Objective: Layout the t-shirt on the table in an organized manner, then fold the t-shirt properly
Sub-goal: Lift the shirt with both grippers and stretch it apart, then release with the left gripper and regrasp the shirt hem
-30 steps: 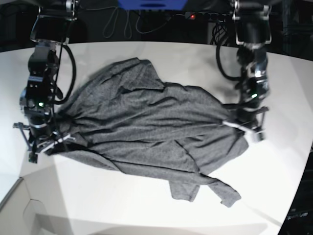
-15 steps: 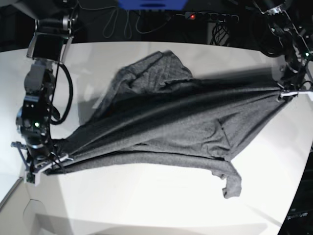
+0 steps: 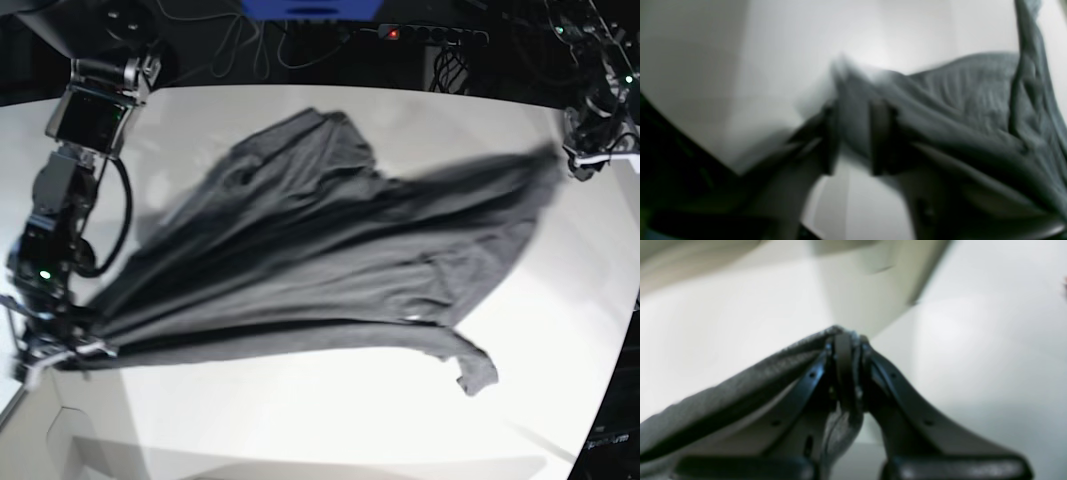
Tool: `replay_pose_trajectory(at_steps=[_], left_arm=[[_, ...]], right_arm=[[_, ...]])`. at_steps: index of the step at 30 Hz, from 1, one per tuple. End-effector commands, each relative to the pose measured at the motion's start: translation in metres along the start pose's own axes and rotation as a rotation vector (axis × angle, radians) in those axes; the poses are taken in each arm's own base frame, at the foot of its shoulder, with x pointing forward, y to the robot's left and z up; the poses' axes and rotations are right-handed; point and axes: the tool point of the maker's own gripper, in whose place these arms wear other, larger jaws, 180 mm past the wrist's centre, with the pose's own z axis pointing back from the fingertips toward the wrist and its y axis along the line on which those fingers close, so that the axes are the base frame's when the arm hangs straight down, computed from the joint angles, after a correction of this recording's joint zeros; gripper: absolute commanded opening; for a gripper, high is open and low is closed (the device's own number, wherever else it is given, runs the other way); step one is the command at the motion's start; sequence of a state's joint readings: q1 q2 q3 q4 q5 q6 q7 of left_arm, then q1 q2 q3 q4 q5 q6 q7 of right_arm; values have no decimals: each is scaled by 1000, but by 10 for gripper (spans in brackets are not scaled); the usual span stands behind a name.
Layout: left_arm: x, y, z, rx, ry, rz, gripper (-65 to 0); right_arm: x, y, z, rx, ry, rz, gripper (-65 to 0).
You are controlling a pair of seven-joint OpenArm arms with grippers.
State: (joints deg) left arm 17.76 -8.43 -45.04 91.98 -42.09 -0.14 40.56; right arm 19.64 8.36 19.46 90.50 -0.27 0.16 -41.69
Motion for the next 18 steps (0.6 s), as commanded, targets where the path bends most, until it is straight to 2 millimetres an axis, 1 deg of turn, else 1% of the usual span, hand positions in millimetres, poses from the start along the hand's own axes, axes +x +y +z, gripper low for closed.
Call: replay_pose_trajectory(at_steps=[1,3,4,6,7,8,10,11,14,15,17,18], left_arm=[[17,-8,3,-38,-46,12,-414],[19,-13,3,-62,-49,37,-392],[21,-16,3,-75,-53,48,-394],[22,-20,2,-89,-55,58,-393],[24,-25,0,-100,-59,59,-393],[31,-34,-1,-121,-77,61,-392],[38,-57,-5,-169,-97,57,-389],[38,-69,-7,-195,-97,50,-389],[34,-125,-16,-314,-72,-1,-388],[31,-140,-18,-344,-61,-13,-388],[22,-179,-23,-421,-33,-40,-388],[16,-195,-25,-449,-19,-53,-388]], right_arm=[[20,-8,4,-21,-63,-26,-650],[15,-28,6,-63,-59,-72,-650],[6,-31,6,-72,-40,-85,-650],[-12,-29,8,-66,-2,-66,-650],[-21,-28,9,-63,11,-52,-650],[-28,-27,10,-59,23,-40,-650],[-38,-27,11,-58,42,-32,-650],[-39,-27,12,-59,45,-31,-650],[-41,-30,12,-65,54,-35,-650],[-41,-31,12,-66,53,-34,-650],[-45,-33,13,-70,61,-27,-650],[-45,-33,14,-69,61,-24,-650]])
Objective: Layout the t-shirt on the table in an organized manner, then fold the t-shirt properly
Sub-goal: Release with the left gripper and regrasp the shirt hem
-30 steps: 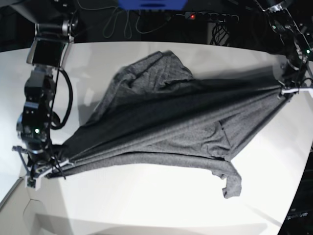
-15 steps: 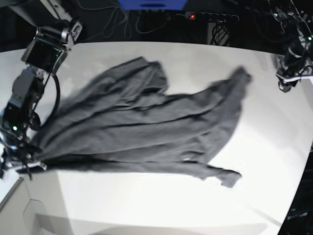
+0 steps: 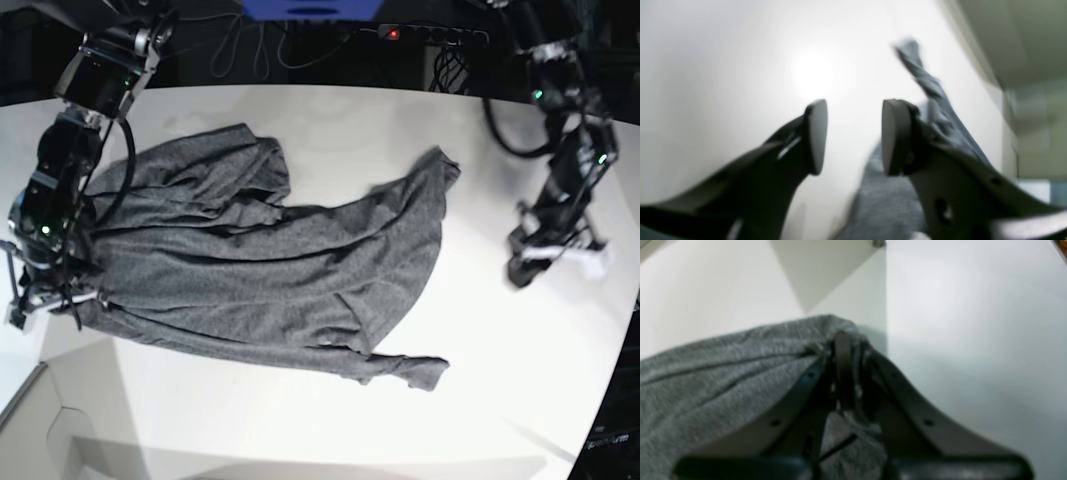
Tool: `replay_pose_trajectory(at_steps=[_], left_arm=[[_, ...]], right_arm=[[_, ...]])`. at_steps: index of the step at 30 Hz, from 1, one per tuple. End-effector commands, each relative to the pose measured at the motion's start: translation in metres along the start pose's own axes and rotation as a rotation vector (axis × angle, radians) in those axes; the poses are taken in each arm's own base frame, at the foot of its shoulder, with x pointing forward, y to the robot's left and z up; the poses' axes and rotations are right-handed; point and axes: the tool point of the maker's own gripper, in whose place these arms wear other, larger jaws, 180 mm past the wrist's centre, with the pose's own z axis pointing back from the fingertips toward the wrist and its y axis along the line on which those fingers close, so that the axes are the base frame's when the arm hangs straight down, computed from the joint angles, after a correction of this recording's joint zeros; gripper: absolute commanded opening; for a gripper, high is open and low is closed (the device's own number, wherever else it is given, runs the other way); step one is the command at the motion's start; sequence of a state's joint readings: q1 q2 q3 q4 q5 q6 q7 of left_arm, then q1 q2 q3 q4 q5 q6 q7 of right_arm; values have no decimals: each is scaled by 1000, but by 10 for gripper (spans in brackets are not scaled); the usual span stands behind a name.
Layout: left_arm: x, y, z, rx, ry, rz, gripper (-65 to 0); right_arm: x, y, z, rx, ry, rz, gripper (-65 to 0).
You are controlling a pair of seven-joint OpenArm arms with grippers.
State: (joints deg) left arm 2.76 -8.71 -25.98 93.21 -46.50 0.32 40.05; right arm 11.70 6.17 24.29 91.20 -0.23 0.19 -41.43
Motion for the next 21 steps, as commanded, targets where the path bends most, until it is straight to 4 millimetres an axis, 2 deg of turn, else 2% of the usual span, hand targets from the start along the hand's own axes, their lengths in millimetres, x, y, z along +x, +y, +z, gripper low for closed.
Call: replay_pose_trajectory(at_steps=[1,3,5,9,13,15,17,19,21], left_arm=[[6,-21,-11,-46,-13,-30,-388],[-9,-47,-35,-77,42,-98,-388],[-28,-65,-56,-84,90,-131,-388],[-56,-84,-98,-46,173,-166,-388],[-71,-99,-130,-4,212,-219,-387],[-72,-101,-142,17,181,-252,-387],[-75,-98,-152,35,156,-303,-387],[-88,-100,-159,34,168,-364,-387],[-103,-100,-163,30,191,-422,-387]], right_arm=[[21,-3,3,-6,-61,3,-650],[21,-4,3,-9,-61,3,-610],[13,-6,4,-12,-45,10,-560],[-1,-9,5,-16,-18,25,-436],[-12,-11,6,-19,3,36,-324],[-19,-14,8,-24,17,43,-304],[-16,-16,13,-27,0,50,-303],[-16,-18,20,-29,-11,64,-303],[-8,-18,27,-29,-39,70,-303]])
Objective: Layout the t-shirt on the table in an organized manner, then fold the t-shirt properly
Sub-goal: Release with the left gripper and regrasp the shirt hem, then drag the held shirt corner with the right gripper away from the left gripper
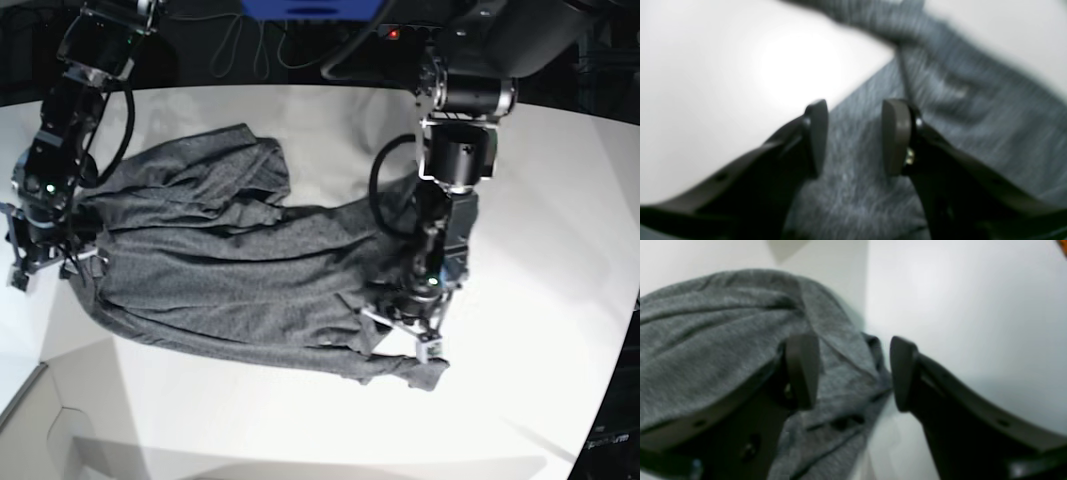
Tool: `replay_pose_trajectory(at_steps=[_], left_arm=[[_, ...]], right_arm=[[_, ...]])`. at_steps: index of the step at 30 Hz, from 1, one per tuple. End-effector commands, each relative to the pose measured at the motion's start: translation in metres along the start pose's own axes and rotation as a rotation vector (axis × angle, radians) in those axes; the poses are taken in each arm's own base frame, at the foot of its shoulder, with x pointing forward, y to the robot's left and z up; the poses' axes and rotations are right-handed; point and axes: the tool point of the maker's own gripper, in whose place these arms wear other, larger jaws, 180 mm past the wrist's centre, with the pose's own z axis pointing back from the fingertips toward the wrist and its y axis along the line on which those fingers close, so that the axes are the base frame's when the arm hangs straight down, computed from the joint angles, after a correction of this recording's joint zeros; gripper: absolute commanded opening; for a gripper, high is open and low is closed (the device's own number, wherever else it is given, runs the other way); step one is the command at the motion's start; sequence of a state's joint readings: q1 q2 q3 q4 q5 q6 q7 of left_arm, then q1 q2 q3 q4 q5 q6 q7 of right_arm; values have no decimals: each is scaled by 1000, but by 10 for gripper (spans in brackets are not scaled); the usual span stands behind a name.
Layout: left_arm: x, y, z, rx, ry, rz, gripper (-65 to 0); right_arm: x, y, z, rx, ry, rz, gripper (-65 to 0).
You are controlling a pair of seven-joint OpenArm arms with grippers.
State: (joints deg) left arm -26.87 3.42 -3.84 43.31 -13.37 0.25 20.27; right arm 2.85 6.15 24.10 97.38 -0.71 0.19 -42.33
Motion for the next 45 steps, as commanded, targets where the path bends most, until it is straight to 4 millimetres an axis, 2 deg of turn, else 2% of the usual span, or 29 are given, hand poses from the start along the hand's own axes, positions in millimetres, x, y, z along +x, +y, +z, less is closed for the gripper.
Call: replay_pose_trajectory(at_steps=[1,6,8,10,11,13,14,16,19,21,28,33,37,43,45], left_arm=[[16,-12,-2,-21,-17,-17,-387],[-10,-13,-9,-20,20,-72,-393],[-18,4,-10,8,50,-103,-424],[-20,18,-9,28,57,-111,-543],[-21,26,-8,42,59,-109,-636],[-28,54,-2,84,67,-94,-648],[-24,67,1,103,52,-79,-626],[-18,91,12,136,16,-43,-650],[-11,130,37,184,-7,26,-649],[-3,145,52,198,-31,64,-649],[28,218,122,288,-166,208,-649],[32,252,160,340,-221,298,-649],[29,261,167,362,-226,313,-645],[17,258,163,355,-156,320,-645],[15,258,163,353,-147,322,-645]], right_arm=[[30,-1,6,0,-96,-1,-303],[36,-4,15,-4,-124,6,-303],[38,-5,17,-6,-130,7,-303],[38,-5,17,-6,-132,7,-303],[38,-5,17,-7,-132,6,-303],[38,-4,17,-4,-132,8,-303],[38,-3,17,-2,-132,10,-303],[37,-4,17,-2,-131,10,-303],[38,1,17,8,-131,14,-303],[38,12,17,34,-131,30,-303],[34,58,21,139,-129,92,-303],[32,92,26,218,-132,139,-303],[33,118,33,281,-147,175,-300],[41,159,43,373,-178,226,-298],[43,174,41,399,-176,250,-298]])
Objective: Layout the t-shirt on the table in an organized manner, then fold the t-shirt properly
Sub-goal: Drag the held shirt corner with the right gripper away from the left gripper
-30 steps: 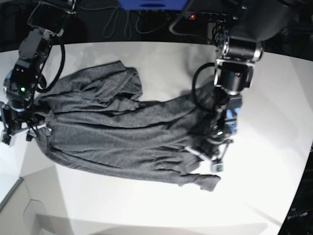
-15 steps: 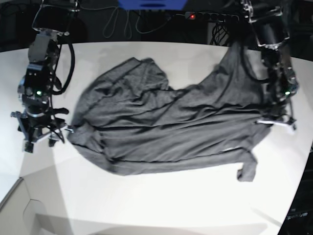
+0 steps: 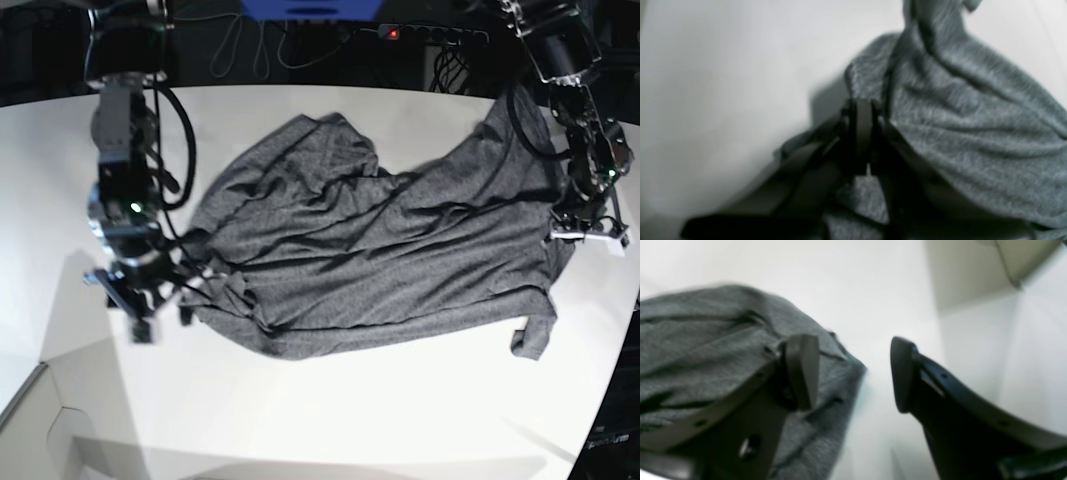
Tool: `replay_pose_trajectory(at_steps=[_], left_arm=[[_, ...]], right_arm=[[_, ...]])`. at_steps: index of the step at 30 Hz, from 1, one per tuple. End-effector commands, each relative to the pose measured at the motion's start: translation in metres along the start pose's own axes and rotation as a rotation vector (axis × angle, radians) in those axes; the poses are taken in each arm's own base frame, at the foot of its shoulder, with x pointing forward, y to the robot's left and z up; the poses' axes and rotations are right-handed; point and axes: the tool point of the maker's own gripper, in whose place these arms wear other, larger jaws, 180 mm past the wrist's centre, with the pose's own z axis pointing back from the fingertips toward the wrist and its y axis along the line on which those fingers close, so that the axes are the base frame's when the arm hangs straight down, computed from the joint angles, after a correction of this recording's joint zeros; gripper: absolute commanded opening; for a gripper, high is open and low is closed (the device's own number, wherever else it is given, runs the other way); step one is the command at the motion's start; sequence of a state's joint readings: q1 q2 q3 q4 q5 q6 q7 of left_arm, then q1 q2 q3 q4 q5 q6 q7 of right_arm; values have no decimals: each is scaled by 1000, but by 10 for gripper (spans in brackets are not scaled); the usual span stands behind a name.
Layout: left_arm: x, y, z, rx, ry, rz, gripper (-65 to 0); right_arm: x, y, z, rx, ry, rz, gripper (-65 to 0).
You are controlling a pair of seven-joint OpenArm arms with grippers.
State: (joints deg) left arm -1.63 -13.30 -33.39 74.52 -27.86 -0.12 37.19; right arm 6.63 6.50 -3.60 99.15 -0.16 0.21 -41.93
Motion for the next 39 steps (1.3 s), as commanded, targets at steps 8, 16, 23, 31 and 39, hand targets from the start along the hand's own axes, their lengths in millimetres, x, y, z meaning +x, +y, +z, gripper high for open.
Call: replay_pose_trajectory(at_steps=[8,16,23,31,39], left_arm=[[16,3,4,1,-47,-15,-645],[15,3,4,2,-44,-15,-649],[15,3,4,3,-47,-16,-649],[10,8,5,12,-38,-19,-649],[10,8,5,12,-38,-19,-649]], right_arm=[[20,43,-54,89,32,123,-244],[10,67,-93,136,4,220,-209],[1,52,-121,109,15,227,-227],[-8,40,-138,87,72,229,-503],[19,32,-142,63,28,225,-650]])
